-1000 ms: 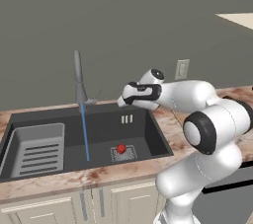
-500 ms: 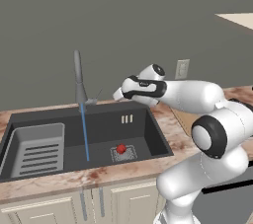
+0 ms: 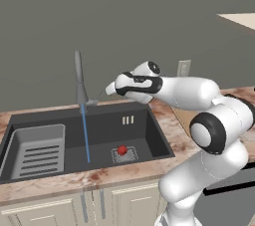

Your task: Turn on the sink faucet. Then move the bell pepper from the counter to the sink. Turn off the sink. Move the vegetable from the sink to the pot next to the stove. Finally move the pot to the front left burner.

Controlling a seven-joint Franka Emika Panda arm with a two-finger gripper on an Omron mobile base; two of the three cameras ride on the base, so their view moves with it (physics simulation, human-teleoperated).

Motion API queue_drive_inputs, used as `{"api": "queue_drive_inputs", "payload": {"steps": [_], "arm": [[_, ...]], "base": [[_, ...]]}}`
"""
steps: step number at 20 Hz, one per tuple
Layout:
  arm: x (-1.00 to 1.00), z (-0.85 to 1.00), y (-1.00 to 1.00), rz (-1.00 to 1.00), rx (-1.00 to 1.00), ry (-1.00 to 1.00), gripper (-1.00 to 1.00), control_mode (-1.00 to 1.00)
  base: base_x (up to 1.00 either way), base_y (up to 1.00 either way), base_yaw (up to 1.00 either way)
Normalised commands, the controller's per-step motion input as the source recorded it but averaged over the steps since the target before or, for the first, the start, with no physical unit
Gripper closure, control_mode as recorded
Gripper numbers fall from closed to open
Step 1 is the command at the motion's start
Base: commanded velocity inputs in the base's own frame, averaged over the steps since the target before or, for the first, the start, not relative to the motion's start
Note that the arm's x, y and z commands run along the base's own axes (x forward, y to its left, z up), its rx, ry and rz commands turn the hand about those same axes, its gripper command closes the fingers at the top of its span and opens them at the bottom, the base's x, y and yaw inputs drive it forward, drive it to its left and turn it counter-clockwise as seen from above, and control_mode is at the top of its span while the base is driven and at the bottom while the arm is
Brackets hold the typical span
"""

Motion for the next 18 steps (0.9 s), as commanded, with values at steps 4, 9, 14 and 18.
{"api": "queue_drive_inputs", "payload": {"steps": [4, 9, 14, 18], "arm": [[0.02, -0.04, -0.19, 0.06, 0.00, -0.12, -1.00, -1.00], [-0.02, -0.03, -0.28, 0.01, 0.00, -0.08, -1.00, -1.00], [0.00, -0.04, -0.20, 0.01, 0.00, -0.04, -1.00, -1.00], [-0.12, 0.00, -0.21, -0.06, 0.01, 0.00, -1.00, -1.00]], "base": [[0.00, 0.00, 0.00], [0.00, 0.00, 0.00], [0.00, 0.00, 0.00], [0.00, 0.00, 0.00]]}}
